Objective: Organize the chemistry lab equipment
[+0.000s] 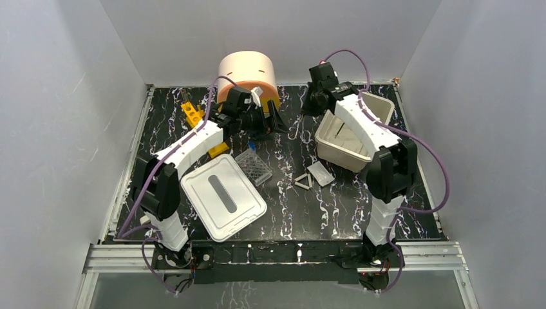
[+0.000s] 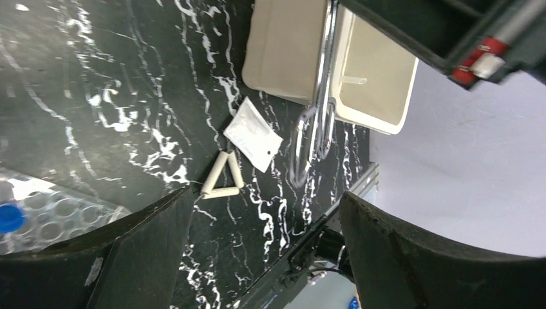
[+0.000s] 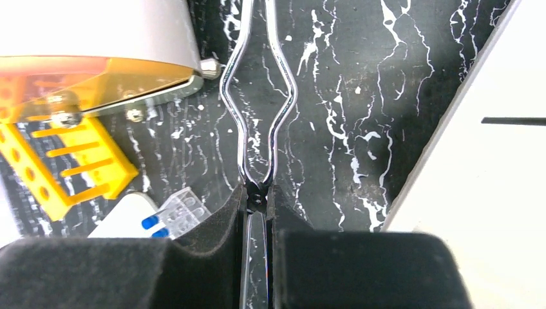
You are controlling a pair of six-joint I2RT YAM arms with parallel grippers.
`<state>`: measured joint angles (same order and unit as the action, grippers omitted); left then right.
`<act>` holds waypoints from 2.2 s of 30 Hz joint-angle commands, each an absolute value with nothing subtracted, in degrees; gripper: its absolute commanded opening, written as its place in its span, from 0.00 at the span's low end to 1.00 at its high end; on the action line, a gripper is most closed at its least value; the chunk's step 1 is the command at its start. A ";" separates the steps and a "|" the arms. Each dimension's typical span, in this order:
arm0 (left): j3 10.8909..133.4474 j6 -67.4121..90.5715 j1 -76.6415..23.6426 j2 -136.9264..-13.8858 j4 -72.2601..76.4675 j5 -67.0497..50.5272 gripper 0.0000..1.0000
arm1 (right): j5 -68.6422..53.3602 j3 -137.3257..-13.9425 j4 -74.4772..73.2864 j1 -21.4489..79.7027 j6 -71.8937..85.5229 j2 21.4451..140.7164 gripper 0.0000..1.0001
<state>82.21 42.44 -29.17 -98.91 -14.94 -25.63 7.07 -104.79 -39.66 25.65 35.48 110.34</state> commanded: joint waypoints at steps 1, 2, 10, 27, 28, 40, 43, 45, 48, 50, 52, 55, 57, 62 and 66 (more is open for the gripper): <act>83.60 47.24 -30.90 -99.75 -9.64 -31.47 0.81 | 1.49 -101.52 -32.88 24.57 39.07 102.53 0.00; 83.47 48.60 -31.06 -100.21 -7.59 -32.69 0.79 | 0.69 -100.33 -32.26 24.60 39.60 101.64 0.00; 81.21 51.68 -32.55 -100.63 -0.40 -37.95 0.50 | -3.28 -94.49 -29.10 24.44 43.35 98.06 0.00; 77.83 48.91 -32.66 -97.06 5.17 -38.35 0.00 | -10.43 -88.64 -27.79 24.08 45.19 96.08 0.42; 78.06 48.88 -32.68 -97.11 5.11 -38.10 0.00 | -10.83 -88.27 -28.29 24.02 45.25 95.88 0.43; 78.29 48.54 -32.62 -97.12 4.80 -38.68 0.00 | -10.30 -86.25 -26.02 24.02 45.80 94.31 0.11; 78.85 48.40 -32.61 -97.18 4.23 -38.70 0.03 | -8.81 -85.99 -25.26 23.78 45.93 93.28 0.00; 79.57 48.42 -32.61 -97.41 3.72 -38.49 0.25 | -7.59 -86.11 -24.90 23.57 45.66 92.37 0.00; 81.08 47.39 -32.61 -97.56 2.37 -38.08 0.56 | -4.61 -86.91 -25.03 23.10 44.30 90.71 0.00; 82.31 45.63 -32.51 -97.49 0.63 -37.46 0.69 | -1.94 -87.67 -26.00 22.56 42.76 89.71 0.00; 83.62 43.25 -32.44 -97.05 -2.74 -35.88 0.79 | 1.26 -88.87 -27.53 21.60 40.88 88.84 0.00; 85.02 39.05 -32.14 -95.84 -6.56 -33.74 0.87 | 8.18 -89.68 -30.20 20.21 36.96 87.11 0.00; 85.36 36.66 -31.77 -94.74 -8.93 -32.22 0.89 | 13.48 -89.69 -32.13 19.01 34.06 85.75 0.00; 85.38 31.89 -31.12 -92.69 -13.74 -29.59 0.91 | 29.14 -87.80 -37.07 16.05 27.70 82.52 0.00; 85.19 29.90 -31.07 -91.95 -16.65 -27.64 0.91 | 36.07 -85.14 -38.40 13.22 24.53 81.33 0.00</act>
